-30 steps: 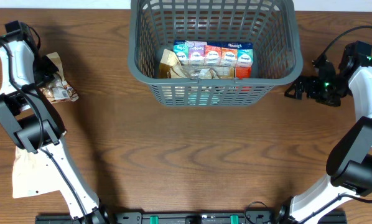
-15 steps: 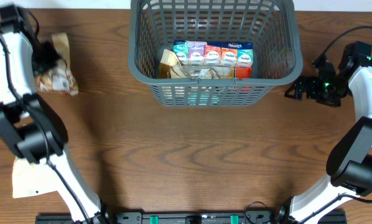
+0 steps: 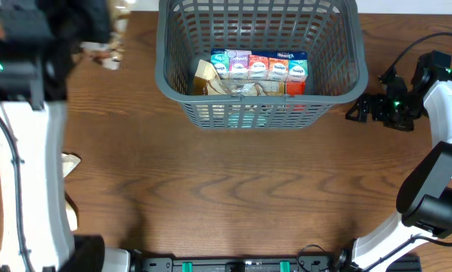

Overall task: Pack container
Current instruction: 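Carry the PanTree pouch with the left gripper into the basket and release, then move the left gripper to the plain beige pouch and grasp it, then carry the plain beige pouch with the left gripper into the basket and release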

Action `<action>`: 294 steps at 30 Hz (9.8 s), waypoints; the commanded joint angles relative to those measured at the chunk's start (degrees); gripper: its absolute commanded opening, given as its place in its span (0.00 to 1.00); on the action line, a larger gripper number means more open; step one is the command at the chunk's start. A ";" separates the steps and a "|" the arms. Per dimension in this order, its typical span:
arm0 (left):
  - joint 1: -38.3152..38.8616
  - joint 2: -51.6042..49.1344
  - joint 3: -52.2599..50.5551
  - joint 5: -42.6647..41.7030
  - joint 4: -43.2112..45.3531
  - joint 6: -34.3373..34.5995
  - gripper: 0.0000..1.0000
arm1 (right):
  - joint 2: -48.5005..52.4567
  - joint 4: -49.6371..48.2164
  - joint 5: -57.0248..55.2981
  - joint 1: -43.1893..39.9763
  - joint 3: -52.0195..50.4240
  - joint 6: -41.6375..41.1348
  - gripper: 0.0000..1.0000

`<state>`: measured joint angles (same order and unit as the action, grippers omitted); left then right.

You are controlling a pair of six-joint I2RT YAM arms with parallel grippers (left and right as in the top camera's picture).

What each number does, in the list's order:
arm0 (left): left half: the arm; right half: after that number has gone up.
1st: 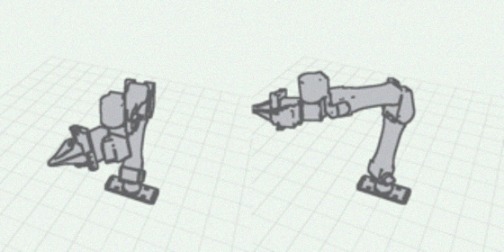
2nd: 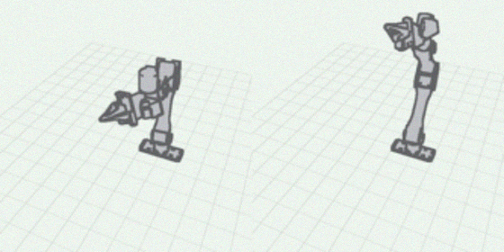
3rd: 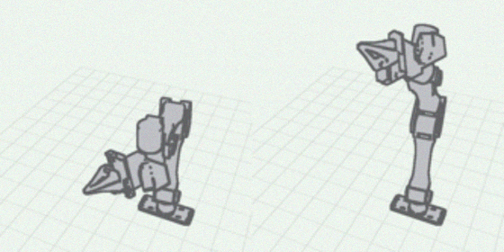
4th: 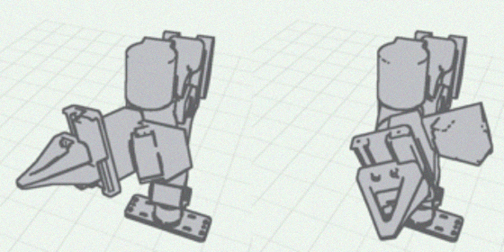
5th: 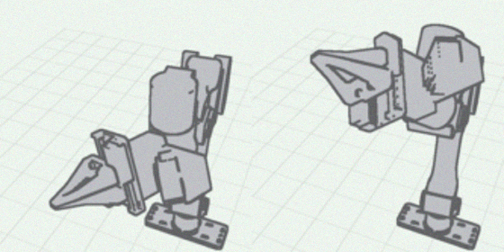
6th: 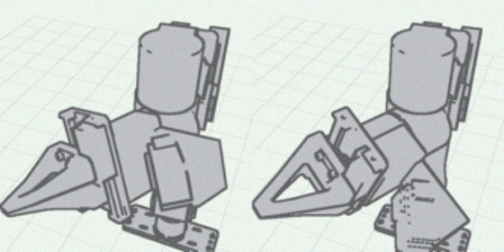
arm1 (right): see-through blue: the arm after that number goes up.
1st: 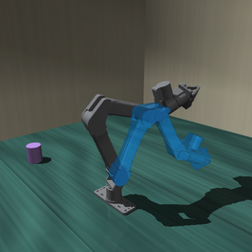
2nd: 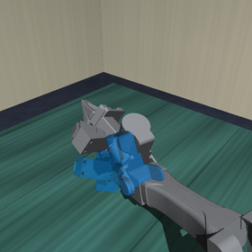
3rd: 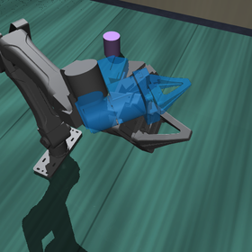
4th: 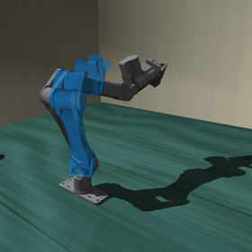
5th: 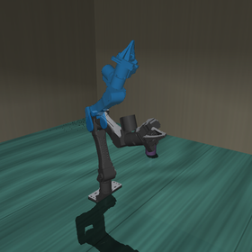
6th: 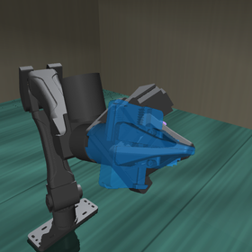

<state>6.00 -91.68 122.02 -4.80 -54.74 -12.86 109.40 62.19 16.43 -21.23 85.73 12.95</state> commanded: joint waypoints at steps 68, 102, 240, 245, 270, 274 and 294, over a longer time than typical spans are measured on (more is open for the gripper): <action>-22.10 11.19 -1.99 14.23 -29.38 1.44 0.95 | -0.17 -1.33 0.50 0.22 -0.09 0.79 0.99; -36.65 27.23 -54.31 0.00 -15.23 2.14 0.99 | -0.17 -8.68 0.46 0.22 -0.09 0.83 0.99; 2.58 5.51 -5.16 -6.19 6.56 -6.69 0.06 | -0.17 -3.93 -0.13 0.22 -0.09 0.81 0.99; 13.51 4.66 -4.98 -6.56 10.82 -20.41 0.06 | -0.17 -3.85 -0.13 0.22 -0.09 0.79 0.99; 21.84 -27.17 -5.01 -16.22 15.43 -36.33 0.06 | -0.17 -1.73 -0.11 0.22 -0.09 0.79 0.99; 23.17 -29.03 -5.09 -17.27 15.21 -35.93 0.06 | -0.17 -1.75 -0.11 0.22 -0.09 0.79 0.99; 24.81 -27.47 -5.14 -13.92 14.12 -27.71 0.98 | -0.17 -1.70 0.28 0.22 -0.09 0.81 0.99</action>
<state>32.08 -120.53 116.55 -20.64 -40.47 -43.57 109.40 60.42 16.25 -21.23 85.69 13.65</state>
